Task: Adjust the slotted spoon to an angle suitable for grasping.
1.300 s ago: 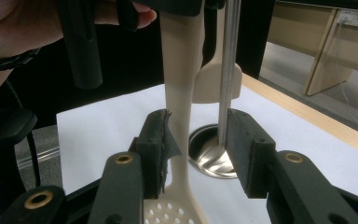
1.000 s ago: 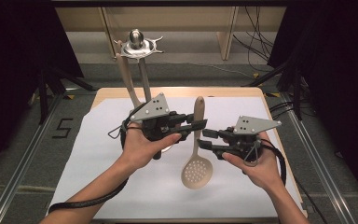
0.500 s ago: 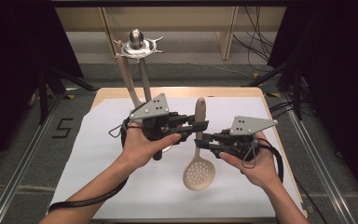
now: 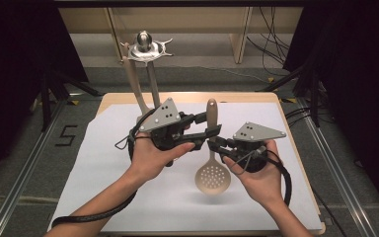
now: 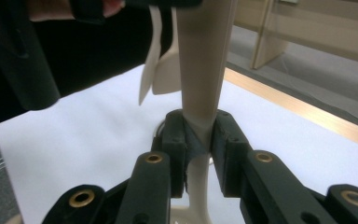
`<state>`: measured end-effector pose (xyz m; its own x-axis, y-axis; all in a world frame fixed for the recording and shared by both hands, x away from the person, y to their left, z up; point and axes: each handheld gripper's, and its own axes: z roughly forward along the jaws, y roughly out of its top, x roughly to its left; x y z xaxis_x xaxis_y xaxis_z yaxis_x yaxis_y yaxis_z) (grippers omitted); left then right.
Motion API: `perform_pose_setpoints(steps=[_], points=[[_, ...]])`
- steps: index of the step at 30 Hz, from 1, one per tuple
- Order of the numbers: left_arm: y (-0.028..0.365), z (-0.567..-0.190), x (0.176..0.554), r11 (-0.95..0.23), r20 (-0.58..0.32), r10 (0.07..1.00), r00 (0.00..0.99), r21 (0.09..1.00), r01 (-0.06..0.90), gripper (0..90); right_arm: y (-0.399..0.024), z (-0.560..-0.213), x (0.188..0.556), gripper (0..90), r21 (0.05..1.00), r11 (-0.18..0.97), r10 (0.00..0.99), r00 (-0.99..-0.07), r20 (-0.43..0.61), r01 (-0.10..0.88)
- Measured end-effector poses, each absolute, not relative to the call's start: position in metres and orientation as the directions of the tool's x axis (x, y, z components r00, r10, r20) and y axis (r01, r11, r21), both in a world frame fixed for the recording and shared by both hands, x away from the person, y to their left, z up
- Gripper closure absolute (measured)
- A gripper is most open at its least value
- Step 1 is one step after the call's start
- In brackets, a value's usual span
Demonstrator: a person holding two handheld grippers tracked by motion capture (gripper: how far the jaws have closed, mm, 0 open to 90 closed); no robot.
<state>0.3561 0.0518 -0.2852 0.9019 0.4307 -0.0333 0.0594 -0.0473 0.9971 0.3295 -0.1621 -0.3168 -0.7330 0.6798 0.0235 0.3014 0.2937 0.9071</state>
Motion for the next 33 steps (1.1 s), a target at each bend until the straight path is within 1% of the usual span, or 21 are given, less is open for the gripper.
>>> perform_pose_setpoints(steps=[1, 2, 7, 9, 13, 17, 20, 21, 24, 25, 26, 27, 28, 29, 31, 32, 33], points=[[0.052, -0.285, 0.356, -0.049, -0.028, 0.453, 0.891, 0.997, 0.057, 53.5, -0.160, -0.318, 0.328, 77.7, 0.907, 0.278, 0.692, -0.721, 0.038, 0.315], [0.053, -0.285, 0.357, -0.047, -0.030, 0.461, 0.887, 0.997, 0.059, 53.5, -0.161, -0.318, 0.328, 77.7, 0.906, 0.292, 0.696, -0.718, 0.017, 0.305], [0.052, -0.287, 0.358, -0.045, -0.038, 0.478, 0.877, 0.997, 0.067, 54.5, -0.160, -0.318, 0.328, 77.6, 0.906, 0.276, 0.704, -0.709, 0.037, 0.322], [0.052, -0.288, 0.358, -0.048, -0.034, 0.480, 0.877, 0.997, 0.065, 55.7, -0.161, -0.318, 0.329, 77.6, 0.910, 0.288, 0.704, -0.710, 0.010, 0.298], [0.049, -0.289, 0.358, -0.052, -0.031, 0.474, 0.880, 0.997, 0.063, 60.2, -0.162, -0.318, 0.329, 77.6, 0.911, 0.284, 0.696, -0.718, 0.018, 0.298], [0.049, -0.290, 0.358, -0.048, -0.034, 0.468, 0.883, 0.997, 0.064, 69.1, -0.162, -0.320, 0.329, 77.5, 0.916, 0.274, 0.694, -0.719, 0.023, 0.293], [0.049, -0.289, 0.357, -0.046, -0.040, 0.461, 0.887, 0.997, 0.069, 70.6, -0.160, -0.321, 0.328, 77.3, 0.921, 0.243, 0.701, -0.711, 0.050, 0.305], [0.050, -0.288, 0.356, -0.047, -0.040, 0.455, 0.890, 0.996, 0.069, 70.9, -0.161, -0.321, 0.329, 77.3, 0.921, 0.254, 0.689, -0.724, 0.041, 0.294], [0.052, -0.287, 0.355, -0.048, -0.040, 0.450, 0.892, 0.996, 0.069, 71.5, -0.160, -0.322, 0.329, 76.9, 0.922, 0.247, 0.666, -0.744, 0.063, 0.299], [0.053, -0.287, 0.355, -0.053, -0.037, 0.447, 0.894, 0.996, 0.068, 71.5, -0.160, -0.322, 0.327, 75.1, 0.919, 0.241, 0.666, -0.742, 0.076, 0.310], [0.054, -0.287, 0.355, -0.059, -0.032, 0.445, 0.895, 0.996, 0.065, 71.5, -0.159, -0.323, 0.327, 72.4, 0.925, 0.243, 0.655, -0.752, 0.066, 0.293], [0.057, -0.286, 0.356, -0.063, -0.028, 0.448, 0.894, 0.996, 0.063, 71.6, -0.159, -0.324, 0.329, 68.2, 0.935, 0.247, 0.656, -0.754, 0.032, 0.255], [0.059, -0.286, 0.357, -0.066, -0.023, 0.450, 0.893, 0.996, 0.059, 71.6, -0.160, -0.324, 0.327, 66.3, 0.927, 0.255, 0.642, -0.765, 0.051, 0.276], [0.061, -0.286, 0.357, -0.066, -0.023, 0.453, 0.891, 0.996, 0.059, 71.6, -0.161, -0.324, 0.327, 64.7, 0.930, 0.258, 0.636, -0.771, 0.040, 0.262], [0.067, -0.286, 0.358, -0.072, -0.018, 0.457, 0.889, 0.996, 0.058, 71.7, -0.163, -0.325, 0.325, 62.2, 0.935, 0.241, 0.630, -0.775, 0.054, 0.261], [0.069, -0.286, 0.359, -0.070, -0.022, 0.461, 0.887, 0.996, 0.061, 71.7, -0.165, -0.326, 0.325, 61.4, 0.937, 0.246, 0.630, -0.776, 0.039, 0.247], [0.072, -0.286, 0.360, -0.068, -0.022, 0.464, 0.886, 0.996, 0.061, 71.7, -0.168, -0.326, 0.323, 60.9, 0.935, 0.244, 0.636, -0.770, 0.046, 0.258]])
